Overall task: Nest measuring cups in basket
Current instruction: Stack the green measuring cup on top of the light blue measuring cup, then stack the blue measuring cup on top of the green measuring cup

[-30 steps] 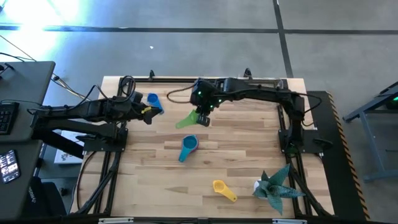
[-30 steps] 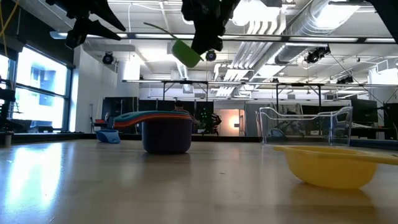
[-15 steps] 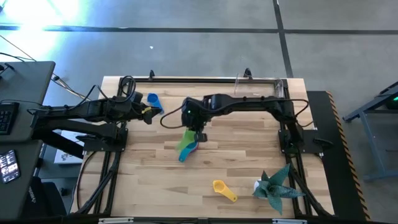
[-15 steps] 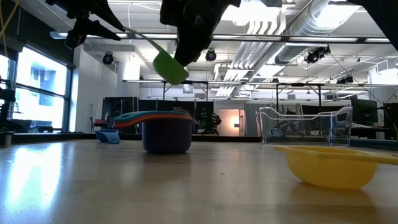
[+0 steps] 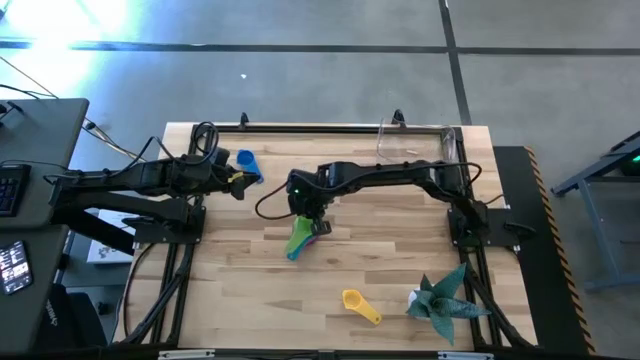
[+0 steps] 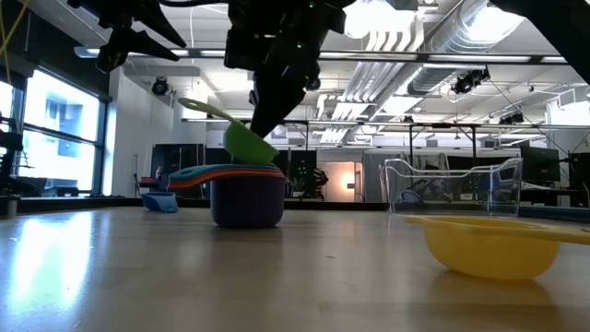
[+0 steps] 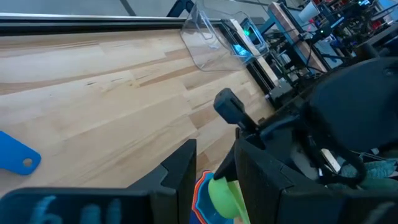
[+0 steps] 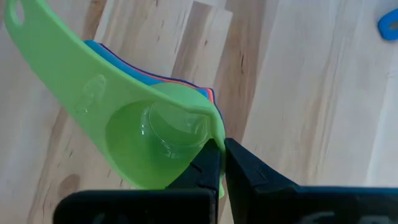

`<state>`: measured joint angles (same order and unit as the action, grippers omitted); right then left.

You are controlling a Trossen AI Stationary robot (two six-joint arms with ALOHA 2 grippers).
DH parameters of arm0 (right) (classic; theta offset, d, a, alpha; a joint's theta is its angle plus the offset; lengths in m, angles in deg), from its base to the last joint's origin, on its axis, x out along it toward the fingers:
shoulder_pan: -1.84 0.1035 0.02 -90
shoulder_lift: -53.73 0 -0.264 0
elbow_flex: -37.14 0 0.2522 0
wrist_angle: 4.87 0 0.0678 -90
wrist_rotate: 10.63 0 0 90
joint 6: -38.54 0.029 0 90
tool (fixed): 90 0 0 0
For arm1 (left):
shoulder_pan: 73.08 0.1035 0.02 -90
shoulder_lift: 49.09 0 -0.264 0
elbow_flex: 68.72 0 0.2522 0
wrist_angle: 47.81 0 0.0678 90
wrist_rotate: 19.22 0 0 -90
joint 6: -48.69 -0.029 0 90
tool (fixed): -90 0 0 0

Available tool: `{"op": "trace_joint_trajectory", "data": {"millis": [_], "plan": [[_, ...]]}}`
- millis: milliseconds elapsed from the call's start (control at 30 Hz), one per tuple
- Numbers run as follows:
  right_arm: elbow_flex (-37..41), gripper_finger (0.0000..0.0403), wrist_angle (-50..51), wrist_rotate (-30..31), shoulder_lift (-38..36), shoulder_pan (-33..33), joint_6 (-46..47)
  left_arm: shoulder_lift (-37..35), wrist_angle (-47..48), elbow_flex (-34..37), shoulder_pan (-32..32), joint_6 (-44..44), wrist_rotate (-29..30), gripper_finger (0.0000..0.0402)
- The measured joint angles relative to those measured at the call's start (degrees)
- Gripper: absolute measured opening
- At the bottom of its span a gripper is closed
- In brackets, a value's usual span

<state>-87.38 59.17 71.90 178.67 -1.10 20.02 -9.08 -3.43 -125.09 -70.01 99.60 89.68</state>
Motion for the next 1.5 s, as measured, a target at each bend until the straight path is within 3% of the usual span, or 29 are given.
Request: {"op": "trace_joint_trajectory", "data": {"millis": [733,1167,1500], "plan": [[0.0,0.0003,1.3,-0.1,2.0,0.1,-1.0,0.4,1.0,0.0,0.0,0.0,-0.1,0.0101],[0.0,0.0068,1.3,1.2,2.0,0.1,-1.1,2.5,1.8,0.0,0.0,0.0,-0.2,0.0101],[0.0,0.0074,5.6,4.5,-0.1,0.1,3.7,2.5,2.5,0.0,0.0,0.2,1.2,0.0101]]}}
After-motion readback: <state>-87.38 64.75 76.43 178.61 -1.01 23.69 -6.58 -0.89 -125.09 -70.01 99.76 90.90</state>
